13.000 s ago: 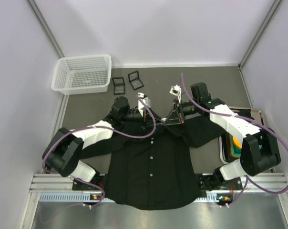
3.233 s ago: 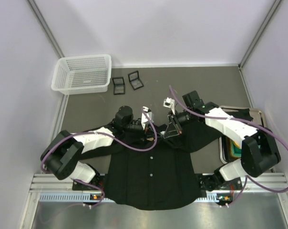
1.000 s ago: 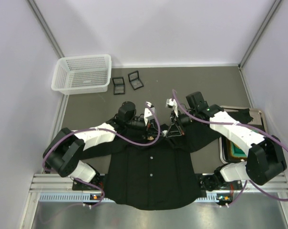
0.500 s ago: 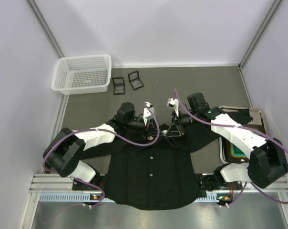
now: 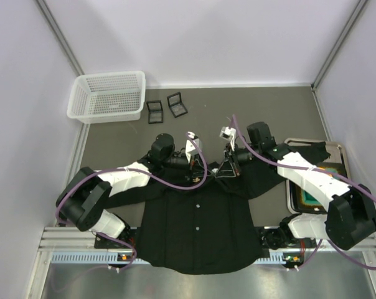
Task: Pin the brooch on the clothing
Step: Pin the brooch to the clothes.
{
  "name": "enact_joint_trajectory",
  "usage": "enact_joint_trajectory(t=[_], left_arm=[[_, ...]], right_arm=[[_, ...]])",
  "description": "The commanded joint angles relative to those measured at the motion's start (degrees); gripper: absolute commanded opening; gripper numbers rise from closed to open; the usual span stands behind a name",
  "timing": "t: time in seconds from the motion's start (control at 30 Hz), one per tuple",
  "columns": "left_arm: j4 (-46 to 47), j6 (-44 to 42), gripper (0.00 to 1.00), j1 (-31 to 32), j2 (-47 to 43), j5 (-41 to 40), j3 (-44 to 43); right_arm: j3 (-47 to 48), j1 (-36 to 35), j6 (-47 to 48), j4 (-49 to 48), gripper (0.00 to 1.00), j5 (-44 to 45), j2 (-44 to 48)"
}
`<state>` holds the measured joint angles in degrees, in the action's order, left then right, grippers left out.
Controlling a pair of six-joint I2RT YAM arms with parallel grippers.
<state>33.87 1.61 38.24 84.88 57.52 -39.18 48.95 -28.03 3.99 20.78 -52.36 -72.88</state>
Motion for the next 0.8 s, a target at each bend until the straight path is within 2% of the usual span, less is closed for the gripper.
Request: enact_joint_trajectory(t=[0.0,0.27,0.53,0.63,0.77], left_arm=[[5.2,1.0,0.0,0.9,-1.8,3.7,0.4],[6.6,2.9,0.0,0.4,-3.2,3.0,2.0],[12.7,8.1,0.0,0.0,-3.6,1.9,3.9],[14.8,9.5,0.0,-0.1,-3.8,1.8,4.8],[15.4,9.4,0.0,-0.1,-4.0,2.2,5.0]], right_arm=[[-0.3,1.2,-2.1,-6.8,0.15,2.5,1.3],[-1.3,3.5,-5.1,-6.9,0.08,6.0,1.8],[-3.2,5.8,-9.3,-9.4,0.05,10.6,3.4],[-3.7,6.1,-10.2,-10.1,0.0,11.6,3.4],[-3.5,6.3,-11.0,-10.4,0.0,10.9,2.2]])
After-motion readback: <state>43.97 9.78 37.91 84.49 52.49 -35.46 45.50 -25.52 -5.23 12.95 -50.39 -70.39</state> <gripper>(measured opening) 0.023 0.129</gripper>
